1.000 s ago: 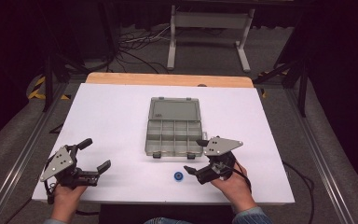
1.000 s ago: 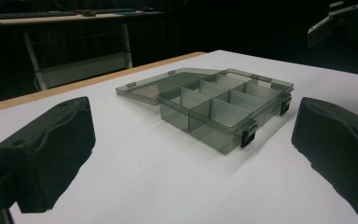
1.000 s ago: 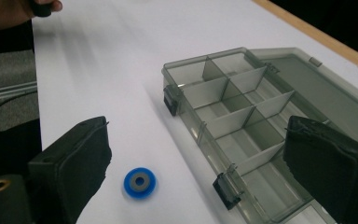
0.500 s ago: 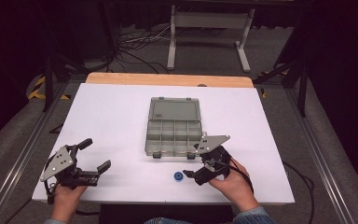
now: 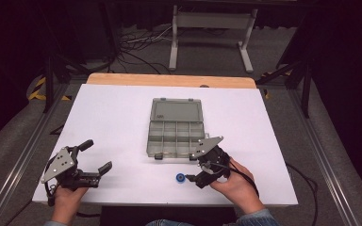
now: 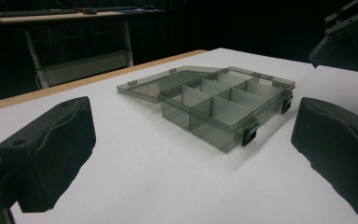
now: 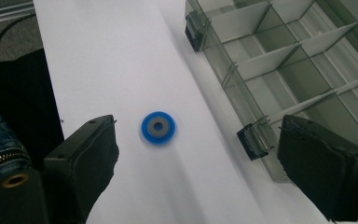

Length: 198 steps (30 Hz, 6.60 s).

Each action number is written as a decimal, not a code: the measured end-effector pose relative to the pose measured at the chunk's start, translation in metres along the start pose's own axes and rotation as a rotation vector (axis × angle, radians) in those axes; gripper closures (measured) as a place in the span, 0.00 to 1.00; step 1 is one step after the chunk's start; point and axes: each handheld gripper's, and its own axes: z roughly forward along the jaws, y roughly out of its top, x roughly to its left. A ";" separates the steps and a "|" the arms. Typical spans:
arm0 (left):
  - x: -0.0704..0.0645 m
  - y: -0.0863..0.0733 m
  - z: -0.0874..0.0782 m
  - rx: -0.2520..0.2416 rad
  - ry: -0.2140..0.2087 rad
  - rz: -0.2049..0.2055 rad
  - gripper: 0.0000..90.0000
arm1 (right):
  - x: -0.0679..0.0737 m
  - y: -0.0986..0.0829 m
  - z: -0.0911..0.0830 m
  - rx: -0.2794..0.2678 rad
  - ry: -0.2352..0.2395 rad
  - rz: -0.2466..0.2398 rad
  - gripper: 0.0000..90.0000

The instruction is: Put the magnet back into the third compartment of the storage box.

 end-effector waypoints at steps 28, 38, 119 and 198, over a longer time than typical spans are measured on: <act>0.000 0.000 0.001 0.002 -0.005 -0.002 0.00 | 0.006 0.008 0.037 0.104 0.091 -0.050 0.23; 0.000 0.000 0.001 -0.001 -0.003 -0.002 0.00 | 0.009 0.008 0.053 0.132 0.121 -0.064 0.29; 0.000 0.000 0.001 0.002 -0.008 -0.003 0.01 | 0.007 0.024 0.035 0.073 0.094 -0.076 0.69; 0.001 0.000 0.001 0.008 -0.009 -0.003 0.01 | -0.117 0.063 0.054 0.050 -0.097 0.214 0.69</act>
